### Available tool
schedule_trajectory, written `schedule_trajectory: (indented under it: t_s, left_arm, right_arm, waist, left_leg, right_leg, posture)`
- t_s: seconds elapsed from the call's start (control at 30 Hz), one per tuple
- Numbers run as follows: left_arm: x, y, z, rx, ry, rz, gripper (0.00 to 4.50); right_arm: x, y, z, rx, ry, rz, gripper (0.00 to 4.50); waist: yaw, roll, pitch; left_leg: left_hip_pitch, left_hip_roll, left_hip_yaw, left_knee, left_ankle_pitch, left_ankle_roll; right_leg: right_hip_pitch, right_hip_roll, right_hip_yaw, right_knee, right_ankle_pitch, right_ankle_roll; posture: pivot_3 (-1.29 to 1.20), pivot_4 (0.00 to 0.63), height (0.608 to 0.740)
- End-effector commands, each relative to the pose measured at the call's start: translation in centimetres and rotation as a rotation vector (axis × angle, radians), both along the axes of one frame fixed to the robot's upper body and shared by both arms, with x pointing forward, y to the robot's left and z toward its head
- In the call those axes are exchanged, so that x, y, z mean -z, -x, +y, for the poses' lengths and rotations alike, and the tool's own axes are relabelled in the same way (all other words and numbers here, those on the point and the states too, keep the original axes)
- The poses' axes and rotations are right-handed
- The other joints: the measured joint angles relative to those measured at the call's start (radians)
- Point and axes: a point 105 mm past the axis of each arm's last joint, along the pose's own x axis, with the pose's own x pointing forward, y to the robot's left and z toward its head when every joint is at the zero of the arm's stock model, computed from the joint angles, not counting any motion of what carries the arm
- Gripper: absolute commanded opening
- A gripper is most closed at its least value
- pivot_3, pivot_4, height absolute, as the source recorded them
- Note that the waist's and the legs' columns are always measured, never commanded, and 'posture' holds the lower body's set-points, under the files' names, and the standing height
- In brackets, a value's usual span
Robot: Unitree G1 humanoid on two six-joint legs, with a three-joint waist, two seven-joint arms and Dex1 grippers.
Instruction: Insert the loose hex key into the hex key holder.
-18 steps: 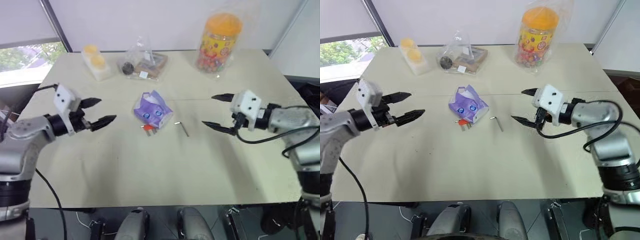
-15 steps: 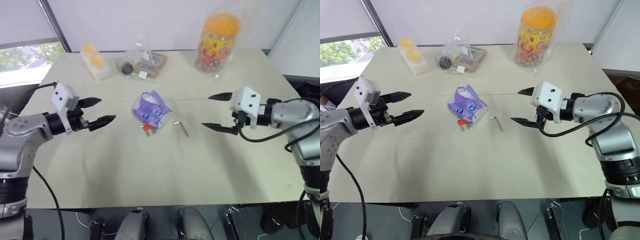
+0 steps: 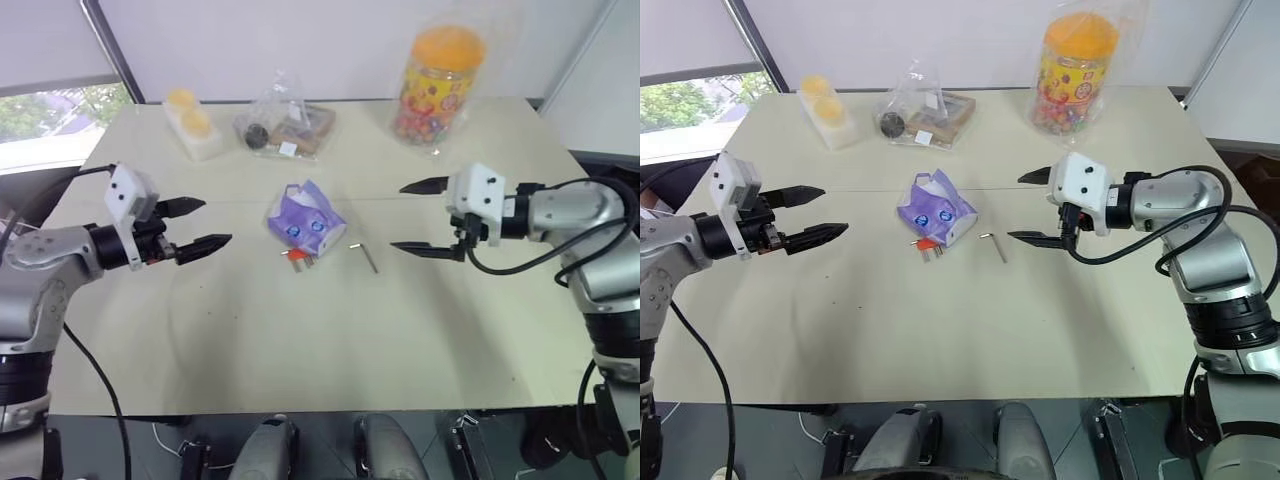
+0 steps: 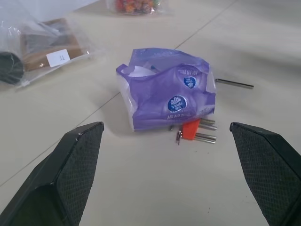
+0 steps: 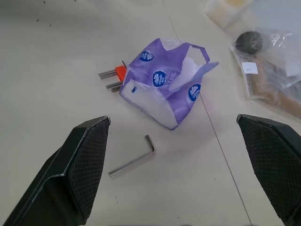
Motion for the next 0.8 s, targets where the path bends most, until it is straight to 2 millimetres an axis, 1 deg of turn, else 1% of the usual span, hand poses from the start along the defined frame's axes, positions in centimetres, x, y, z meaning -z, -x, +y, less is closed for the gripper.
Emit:
schedule_trajectory:
  t_s: [0.03, 0.17, 0.37, 0.47, 0.63, 0.7, 0.8]
  left_arm:
    - [-1.1, 0.2, -0.2, 0.013, -0.018, -0.043, 4.49]
    - [-0.9, 0.1, -0.4, 0.017, -0.020, -0.041, 4.49]
    - [0.0, -0.9, -1.0, 0.012, 0.001, -0.015, 4.49]
    - [1.0, -2.1, -1.4, -0.002, 0.045, 0.015, 4.49]
    - [4.0, -6.1, -2.5, -0.058, 0.081, 0.091, 4.49]
    - [4.7, -7.3, -3.3, -0.053, 0.120, 0.138, 4.49]
    - [5.3, -8.3, -4.5, -0.014, 0.142, 0.186, 4.49]
  right_arm:
    - [-1.3, 0.3, 0.5, -0.018, -0.009, -0.061, 4.50]
    - [-1.2, 0.4, 0.7, -0.019, -0.013, -0.064, 4.50]
    - [-0.4, 0.5, 0.8, -0.012, -0.006, -0.062, 4.50]
    - [-0.2, 0.5, 1.2, -0.008, -0.021, -0.062, 4.50]
    - [0.7, 0.7, 1.7, 0.005, -0.044, -0.055, 4.50]
    - [0.9, 0.9, 1.8, 0.011, -0.056, -0.052, 4.50]
    - [1.4, 1.1, 1.9, 0.023, -0.060, -0.052, 4.50]
  waist:
    - [0.000, 0.000, 0.000]
    - [0.000, 0.000, 0.000]
    - [0.002, 0.000, 0.000]
    - [0.002, 0.000, 0.000]
    - [0.003, -0.001, 0.000]
    - [0.002, -0.002, 0.001]
    - [0.002, -0.002, 0.001]
  left_leg:
    - [0.000, 0.000, 0.000, 0.000, 0.000, 0.000]
    - [0.000, 0.000, 0.000, 0.000, 0.000, 0.000]
    - [0.000, 0.000, 0.000, 0.000, 0.000, 0.000]
    - [0.000, 0.000, 0.000, 0.000, 0.000, 0.000]
    - [0.000, -0.001, 0.000, 0.001, 0.000, -0.001]
    - [-0.001, -0.001, 0.000, 0.002, 0.002, -0.003]
    - [-0.001, -0.001, 0.000, 0.002, 0.002, -0.003]
  right_leg:
    - [0.000, 0.000, 0.000, 0.000, 0.000, 0.000]
    - [0.000, 0.000, 0.000, 0.000, 0.000, 0.000]
    - [0.000, 0.000, 0.000, 0.000, 0.000, 0.000]
    - [0.000, 0.000, 0.000, 0.000, 0.000, 0.000]
    - [0.000, 0.001, -0.001, 0.001, 0.000, 0.000]
    - [0.000, 0.001, -0.001, 0.001, 0.000, 0.000]
    - [-0.001, 0.001, -0.002, 0.001, 0.000, 0.000]
  posture:
    - [0.00, 0.150, 0.740]
    - [0.00, 0.150, 0.740]
    - [0.00, 0.150, 0.740]
    - [0.00, 0.150, 0.740]
    - [0.00, 0.150, 0.740]
    - [0.00, 0.150, 0.740]
    - [0.00, 0.150, 0.740]
